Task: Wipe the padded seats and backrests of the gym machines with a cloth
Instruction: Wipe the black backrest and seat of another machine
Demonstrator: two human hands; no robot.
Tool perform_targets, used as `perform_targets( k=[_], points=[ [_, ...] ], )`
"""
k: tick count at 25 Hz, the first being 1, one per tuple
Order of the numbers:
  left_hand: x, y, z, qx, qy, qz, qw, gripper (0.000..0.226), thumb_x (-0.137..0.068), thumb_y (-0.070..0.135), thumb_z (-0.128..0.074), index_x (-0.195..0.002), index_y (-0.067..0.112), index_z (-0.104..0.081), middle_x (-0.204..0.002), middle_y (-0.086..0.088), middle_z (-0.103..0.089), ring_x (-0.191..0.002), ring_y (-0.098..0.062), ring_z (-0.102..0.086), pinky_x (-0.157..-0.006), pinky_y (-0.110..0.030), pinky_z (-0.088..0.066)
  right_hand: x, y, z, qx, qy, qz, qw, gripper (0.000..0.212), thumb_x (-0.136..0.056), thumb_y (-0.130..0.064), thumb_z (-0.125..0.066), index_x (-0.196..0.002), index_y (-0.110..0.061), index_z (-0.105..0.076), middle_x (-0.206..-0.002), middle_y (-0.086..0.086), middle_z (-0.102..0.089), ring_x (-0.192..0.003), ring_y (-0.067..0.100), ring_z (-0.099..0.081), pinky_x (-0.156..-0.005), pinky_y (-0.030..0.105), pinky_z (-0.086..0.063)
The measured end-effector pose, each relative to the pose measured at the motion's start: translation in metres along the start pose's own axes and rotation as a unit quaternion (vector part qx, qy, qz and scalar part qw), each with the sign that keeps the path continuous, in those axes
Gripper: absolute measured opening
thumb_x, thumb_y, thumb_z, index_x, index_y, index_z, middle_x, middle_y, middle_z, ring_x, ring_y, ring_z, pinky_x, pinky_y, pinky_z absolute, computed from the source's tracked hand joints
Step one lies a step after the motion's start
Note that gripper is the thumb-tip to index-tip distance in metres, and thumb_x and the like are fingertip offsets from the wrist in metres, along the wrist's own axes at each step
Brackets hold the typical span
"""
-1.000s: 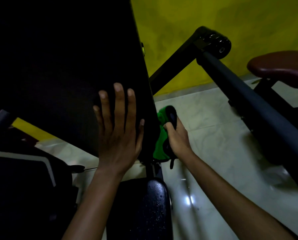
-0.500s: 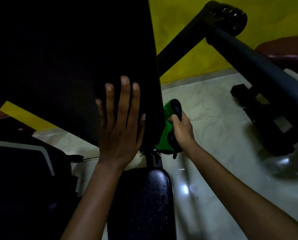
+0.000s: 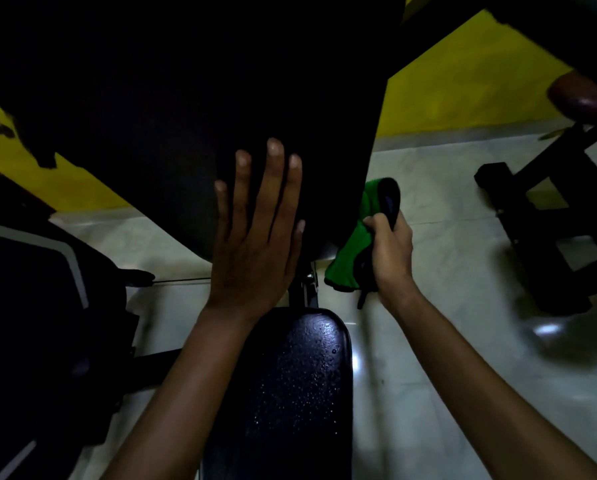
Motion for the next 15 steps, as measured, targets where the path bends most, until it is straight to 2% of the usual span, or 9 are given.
perform_targets(
  k=[2,5,10,15],
  points=[
    [0.002,0.006,-0.006,0.011,0.009,0.006,1.0,0.08,-0.099,0.028,-0.047,-0.148,0.015,0.014,-0.152,0.002,0.033,-0.142,-0.023,0.024,-0.117,-0.043,0.007,-0.002,0.009,-0.003,0.016,-0.001,-0.007,1.0,0.023,-0.087,-0.008,-0.048,-0.072,-0.024,-0.051,-0.068,-0.005,-0.051,-0.069,0.014,-0.049,-0.068,0.03,-0.04],
    [0.004,0.01,-0.016,0.017,0.024,0.009,1.0,0.082,-0.098,0.03,-0.048,-0.148,0.014,0.015,-0.152,0.001,0.033,-0.142,-0.024,0.025,-0.117,-0.044,0.007,-0.011,0.02,-0.005,0.074,-0.021,-0.048,0.996,0.019,-0.087,-0.012,-0.047,-0.072,-0.023,-0.05,-0.07,-0.001,-0.053,-0.076,0.021,-0.051,-0.073,0.036,-0.043],
    [0.003,0.01,-0.03,-0.017,0.053,0.005,0.998,0.086,-0.097,0.034,-0.05,-0.148,0.013,0.016,-0.152,-0.001,0.033,-0.141,-0.026,0.026,-0.117,-0.044,0.009,-0.008,0.026,-0.002,0.005,0.01,-0.008,1.0,0.016,-0.085,-0.01,-0.049,-0.077,-0.023,-0.053,-0.074,-0.002,-0.054,-0.075,0.017,-0.051,-0.07,0.031,-0.042],
    [0.007,0.007,-0.034,-0.027,0.064,-0.003,0.998,0.084,-0.097,0.036,-0.049,-0.149,0.012,0.013,-0.154,-0.003,0.029,-0.142,-0.027,0.024,-0.118,-0.044,0.008,-0.008,0.05,-0.006,0.045,-0.009,-0.099,0.994,0.02,-0.089,-0.01,-0.046,-0.071,-0.019,-0.051,-0.068,0.001,-0.053,-0.072,0.021,-0.052,-0.064,0.03,-0.042]
  ],
)
Point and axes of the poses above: each hand's wrist, its own x-axis away from the middle knuckle, its own z-axis out of the back of the hand, y = z × x, the point moved 4 cm from there along -x, towards the middle knuckle
